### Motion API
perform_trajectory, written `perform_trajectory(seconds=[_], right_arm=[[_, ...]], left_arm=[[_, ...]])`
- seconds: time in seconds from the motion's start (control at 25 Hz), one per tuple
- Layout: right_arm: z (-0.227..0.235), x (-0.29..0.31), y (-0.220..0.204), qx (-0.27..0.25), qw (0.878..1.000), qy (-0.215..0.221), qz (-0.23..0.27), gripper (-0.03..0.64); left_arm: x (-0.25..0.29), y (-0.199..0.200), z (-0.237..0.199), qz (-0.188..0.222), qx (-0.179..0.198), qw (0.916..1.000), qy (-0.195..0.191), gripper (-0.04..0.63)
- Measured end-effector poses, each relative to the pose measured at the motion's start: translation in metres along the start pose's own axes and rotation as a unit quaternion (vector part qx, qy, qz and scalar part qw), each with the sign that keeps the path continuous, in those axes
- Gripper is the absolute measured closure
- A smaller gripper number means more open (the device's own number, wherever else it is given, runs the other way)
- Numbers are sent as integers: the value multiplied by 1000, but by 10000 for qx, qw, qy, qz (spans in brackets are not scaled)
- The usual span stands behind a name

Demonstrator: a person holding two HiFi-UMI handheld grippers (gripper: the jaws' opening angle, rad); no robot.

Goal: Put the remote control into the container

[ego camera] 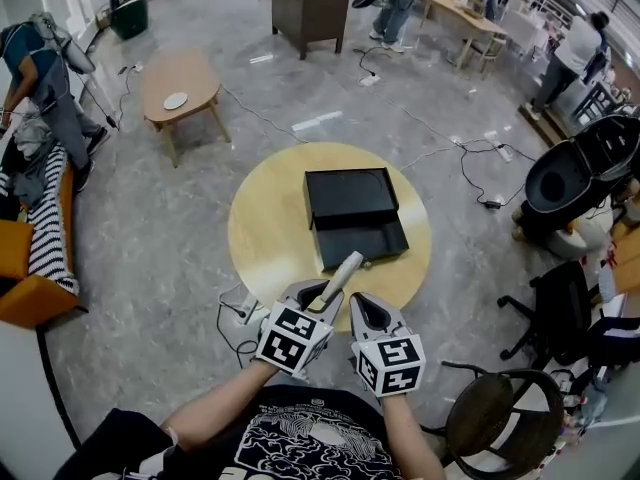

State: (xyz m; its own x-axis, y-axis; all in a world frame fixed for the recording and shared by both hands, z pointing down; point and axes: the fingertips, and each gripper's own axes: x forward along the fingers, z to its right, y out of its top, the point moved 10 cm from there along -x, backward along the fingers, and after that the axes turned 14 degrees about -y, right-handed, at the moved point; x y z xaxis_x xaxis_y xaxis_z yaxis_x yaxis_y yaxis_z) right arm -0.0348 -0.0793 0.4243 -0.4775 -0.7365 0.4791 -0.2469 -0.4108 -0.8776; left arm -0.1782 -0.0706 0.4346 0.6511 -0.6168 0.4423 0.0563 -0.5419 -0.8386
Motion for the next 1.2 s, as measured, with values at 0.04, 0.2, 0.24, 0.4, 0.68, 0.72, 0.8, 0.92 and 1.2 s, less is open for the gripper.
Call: perform_trajectory(seconds=[0.04,0.2,0.24,0.4,0.68,0.72,0.8,0.92,1.2], right_arm=[[1,2,1,12,10000,-6,-5,594],[9,18,6,60,10000,30,30,594],[13,22,7,55,10000,49,38,594],[36,42,14,-10,9999,148,68,594],[75,67,21,-111,9992,372,57,594],[80,70,22,-117,9991,393,47,594],[90,76,24,-128,9990,424,31,594],[101,84,27,-150,9988,462,22,594],[122,100,25,-117,9989,452,-11,594]], left_arm=[[1,1,-1,-21,0,10000,-10,495],[12,6,-13,-129,26,9999,-3,495],[17,7,-17,-147,37,9999,12,495],[42,20,-28,-212,70,9997,102,495],[80,34,-38,-344,38,9989,305,495],[85,35,-39,-378,42,9988,320,495],[96,39,-41,-436,49,9985,342,495],[110,42,-46,-540,61,9978,378,495],[138,43,-57,-837,137,9956,396,495]])
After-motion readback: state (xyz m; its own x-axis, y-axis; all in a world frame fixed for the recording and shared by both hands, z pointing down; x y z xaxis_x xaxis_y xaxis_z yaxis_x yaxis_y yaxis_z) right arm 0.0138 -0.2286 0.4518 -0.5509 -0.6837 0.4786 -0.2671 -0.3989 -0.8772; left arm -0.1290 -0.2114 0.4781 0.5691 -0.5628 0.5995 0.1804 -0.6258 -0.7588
